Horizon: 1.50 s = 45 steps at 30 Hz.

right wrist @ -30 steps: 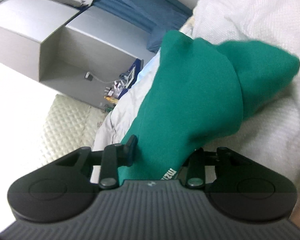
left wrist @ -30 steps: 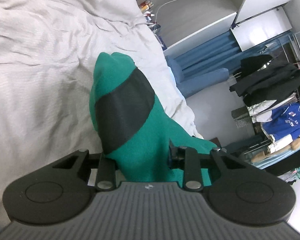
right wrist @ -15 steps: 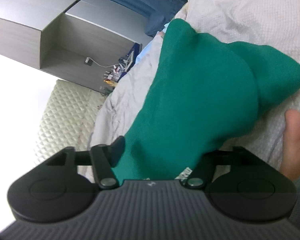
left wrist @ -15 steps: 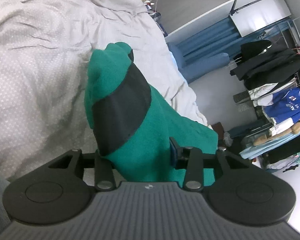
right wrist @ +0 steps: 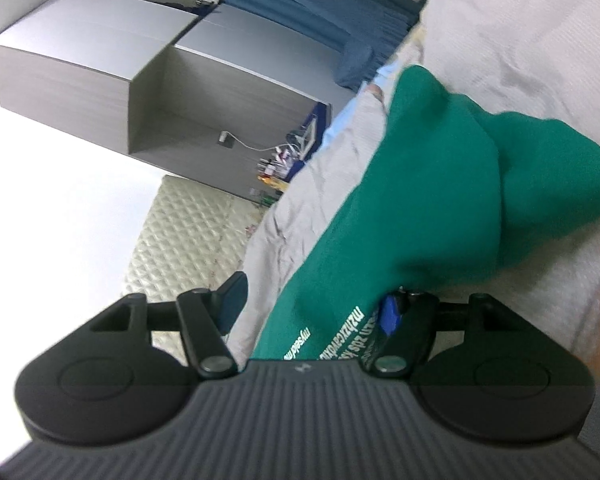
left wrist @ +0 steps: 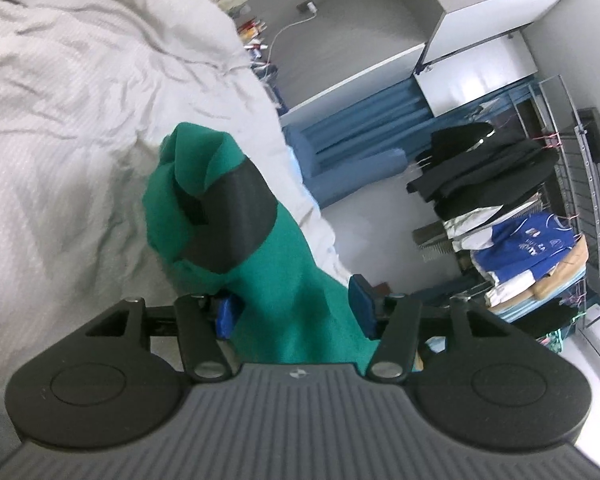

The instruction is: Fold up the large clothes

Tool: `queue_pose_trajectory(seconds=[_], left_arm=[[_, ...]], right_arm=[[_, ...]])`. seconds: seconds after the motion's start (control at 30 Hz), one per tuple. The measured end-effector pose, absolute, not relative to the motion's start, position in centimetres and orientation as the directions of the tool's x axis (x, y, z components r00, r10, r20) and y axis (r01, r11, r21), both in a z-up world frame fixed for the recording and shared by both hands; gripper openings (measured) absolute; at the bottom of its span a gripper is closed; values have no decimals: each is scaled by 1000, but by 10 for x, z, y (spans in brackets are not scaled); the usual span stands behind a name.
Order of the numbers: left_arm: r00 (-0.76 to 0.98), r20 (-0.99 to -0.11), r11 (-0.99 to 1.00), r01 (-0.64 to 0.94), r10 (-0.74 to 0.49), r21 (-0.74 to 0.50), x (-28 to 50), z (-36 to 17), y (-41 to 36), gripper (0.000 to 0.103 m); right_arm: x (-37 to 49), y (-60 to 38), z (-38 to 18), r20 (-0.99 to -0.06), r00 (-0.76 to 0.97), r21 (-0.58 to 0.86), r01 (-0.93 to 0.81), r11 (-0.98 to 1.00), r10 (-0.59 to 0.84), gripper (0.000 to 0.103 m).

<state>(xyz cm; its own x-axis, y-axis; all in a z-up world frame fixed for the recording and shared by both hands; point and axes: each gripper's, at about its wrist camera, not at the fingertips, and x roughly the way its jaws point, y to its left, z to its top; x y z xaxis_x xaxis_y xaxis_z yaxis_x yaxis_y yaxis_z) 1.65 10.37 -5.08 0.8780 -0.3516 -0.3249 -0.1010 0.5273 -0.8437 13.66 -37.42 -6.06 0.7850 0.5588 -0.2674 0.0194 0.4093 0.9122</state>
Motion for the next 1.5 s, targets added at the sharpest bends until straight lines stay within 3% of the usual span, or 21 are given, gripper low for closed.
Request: queue_pose_trajectory(seconds=[0.37, 0.73, 1.1, 1.5], left_arm=[[894, -324, 574, -97, -309, -813, 74, -22, 115, 61], [895, -388, 728, -114, -220, -676, 163, -10, 111, 63], [887, -440, 832, -134, -142, -539, 243, -48, 112, 63], [846, -519, 864, -163, -127, -476, 301, -111, 121, 63]], right_arm=[[189, -366, -38, -229, 787, 908, -40, 417, 573, 69], [264, -346, -26, -293, 778, 842, -65, 535, 556, 69], [333, -338, -56, -348, 776, 780, -72, 621, 526, 65], [374, -310, -92, -426, 770, 538, -206, 817, 475, 64]])
